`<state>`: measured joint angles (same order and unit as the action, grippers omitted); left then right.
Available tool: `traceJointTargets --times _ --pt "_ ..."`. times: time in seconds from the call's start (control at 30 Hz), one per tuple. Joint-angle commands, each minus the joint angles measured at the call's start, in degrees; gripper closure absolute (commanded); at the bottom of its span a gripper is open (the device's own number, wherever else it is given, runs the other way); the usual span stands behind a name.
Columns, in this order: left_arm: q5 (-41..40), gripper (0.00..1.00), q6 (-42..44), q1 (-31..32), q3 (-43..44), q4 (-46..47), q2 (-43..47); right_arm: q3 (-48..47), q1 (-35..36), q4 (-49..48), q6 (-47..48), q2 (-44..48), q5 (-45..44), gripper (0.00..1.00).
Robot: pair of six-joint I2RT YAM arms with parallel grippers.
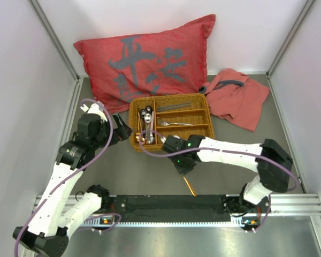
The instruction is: Sort the eating utensils into containers
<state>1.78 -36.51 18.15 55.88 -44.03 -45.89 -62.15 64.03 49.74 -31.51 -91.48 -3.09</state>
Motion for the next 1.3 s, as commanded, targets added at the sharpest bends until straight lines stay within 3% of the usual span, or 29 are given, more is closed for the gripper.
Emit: traceJointTargets --times 0.0,0.3,0.47,0.63,0.8,0.83,0.97,1.1,1.27 --pt "-1.0 0.02 -0.7 -0.2 1.0 1.3 -0.3 -10.3 0.4 3.1 1.2 6.1 -3.7 1.00" --pt "-0.6 0.02 0.7 -0.2 5.3 2.2 -5.4 -22.6 -2.1 3.9 16.3 4.9 -10.8 1.00" --pt "-1.0 0.02 1.2 -0.2 8.5 2.8 -9.4 -28.3 -9.4 4.2 27.3 -1.3 -1.4 1.00" --pt "-0.2 0.02 -0.8 -0.2 11.3 4.1 -13.6 -39.3 -16.6 8.2 37.2 -9.6 2.8 1.00" --pt "0.9 0.02 -1.1 -0.2 14.3 5.1 -18.7 -52.2 -22.1 11.4 47.3 -19.2 12.7 1.00" --pt "1.1 0.02 -0.8 -0.2 14.9 5.2 -19.5 -52.9 -23.3 11.3 53.2 -20.0 16.2 1.00" --pt "1.6 0.02 1.1 -0.2 18.5 5.5 -23.7 -50.4 -26.2 4.7 58.8 -20.4 17.9 1.00" --pt "2.4 0.02 2.6 -0.2 22.0 5.1 -28.5 -47.5 -26.6 -2.1 63.8 -20.8 11.8 1.00" --pt "3.8 0.02 4.5 -0.3 25.6 4.2 -32.2 -46.3 -26.8 -3.6 70.0 -24.2 8.4 1.00"
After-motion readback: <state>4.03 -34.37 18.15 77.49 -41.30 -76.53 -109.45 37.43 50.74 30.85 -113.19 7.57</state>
